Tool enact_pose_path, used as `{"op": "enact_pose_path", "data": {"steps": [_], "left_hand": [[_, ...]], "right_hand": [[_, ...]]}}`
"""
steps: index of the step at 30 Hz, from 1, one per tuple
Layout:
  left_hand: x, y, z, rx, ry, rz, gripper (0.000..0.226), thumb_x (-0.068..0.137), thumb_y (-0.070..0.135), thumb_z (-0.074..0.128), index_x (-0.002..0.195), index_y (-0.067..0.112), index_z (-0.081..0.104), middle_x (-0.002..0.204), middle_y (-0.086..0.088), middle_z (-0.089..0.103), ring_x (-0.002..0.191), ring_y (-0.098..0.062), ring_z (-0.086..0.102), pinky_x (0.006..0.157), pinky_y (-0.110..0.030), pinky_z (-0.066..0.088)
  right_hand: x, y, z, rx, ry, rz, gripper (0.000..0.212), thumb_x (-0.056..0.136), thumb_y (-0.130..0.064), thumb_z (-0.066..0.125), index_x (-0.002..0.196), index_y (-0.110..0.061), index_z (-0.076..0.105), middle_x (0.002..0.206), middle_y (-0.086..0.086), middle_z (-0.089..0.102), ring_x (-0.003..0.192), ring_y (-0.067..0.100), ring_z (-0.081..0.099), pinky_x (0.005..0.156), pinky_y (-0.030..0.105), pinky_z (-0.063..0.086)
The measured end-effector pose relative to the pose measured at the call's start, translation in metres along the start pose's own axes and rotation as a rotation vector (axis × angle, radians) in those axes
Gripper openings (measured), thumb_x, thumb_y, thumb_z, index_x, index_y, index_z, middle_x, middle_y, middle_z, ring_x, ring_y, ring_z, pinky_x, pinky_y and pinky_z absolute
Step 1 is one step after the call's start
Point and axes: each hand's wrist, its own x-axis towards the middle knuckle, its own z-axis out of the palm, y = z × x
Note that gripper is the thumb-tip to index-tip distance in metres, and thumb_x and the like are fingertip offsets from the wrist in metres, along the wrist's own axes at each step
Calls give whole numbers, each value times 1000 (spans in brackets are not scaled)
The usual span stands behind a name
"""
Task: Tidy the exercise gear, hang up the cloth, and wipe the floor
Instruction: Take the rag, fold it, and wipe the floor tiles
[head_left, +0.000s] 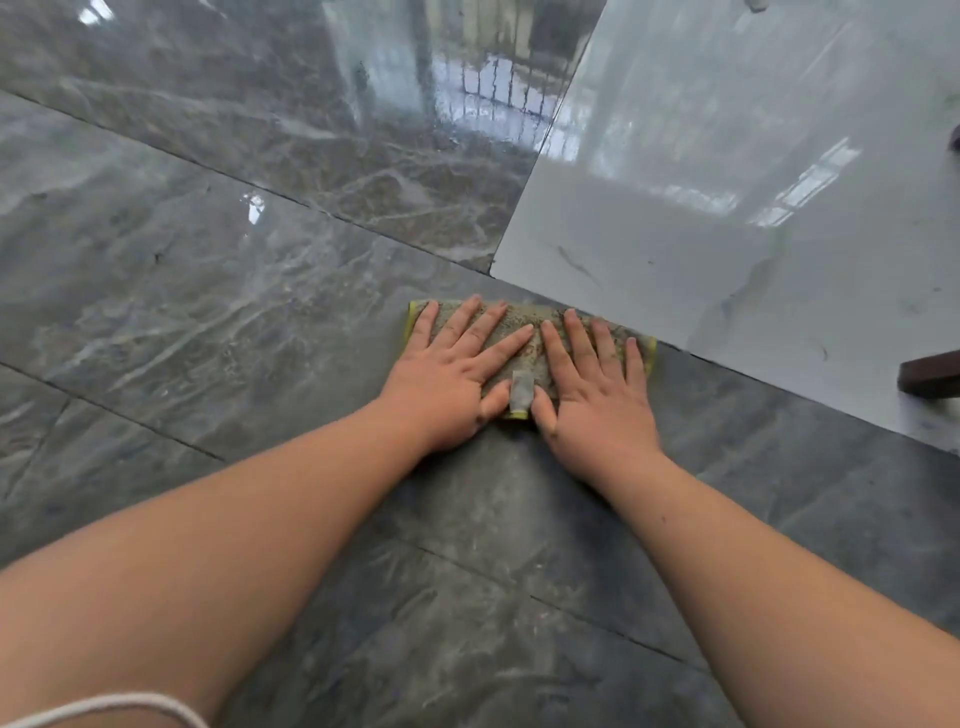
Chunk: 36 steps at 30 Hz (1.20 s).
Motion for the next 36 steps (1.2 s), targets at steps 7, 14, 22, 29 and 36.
{"op": "enact_pose_path", "data": {"steps": [7,14,22,29,36], "left_hand": [[91,-14,-25,-26,8,-49,62,96,55,19,152,45,-5,165,5,-11,151,-19,-12,119,-54,-8],[107,-21,-34,-7,-42,-35,62,97,54,17,152,44,-8,164,5,-14,151,-19,-14,118,-55,-10],[69,-18,-33,-13,-119,-20,61,99,52,18,152,44,-11,164,4,-18,150,-21,-18,117,-56,-14],[-30,-31,-10,-8,-140,-5,62,98,55,17,150,46,-16,163,5,-20,149,-20,-21,117,-55,-14],[-124,-51,10,-27,-139,-104,65,90,60,9,149,47,-15,164,5,-15,150,-21,-17,118,-55,-11]], "right_hand": [[87,20,-23,53,-37,76,70,95,-49,22,157,-32,-5,165,-5,-12,151,19,-15,120,50,-12],[107,22,-29,52,-66,95,70,95,-51,20,156,-33,-9,165,-5,-16,150,20,-18,119,50,-15],[68,-5,-29,76,-159,112,69,99,-47,21,155,-28,-14,163,-2,-22,149,22,-23,117,49,-20],[-6,-57,-11,92,-172,25,74,95,-49,25,156,-26,-12,164,1,-20,149,25,-22,117,52,-17],[-59,-112,5,65,-173,-127,73,95,-49,26,157,-27,-6,165,1,-15,150,24,-18,115,48,-22]]}}
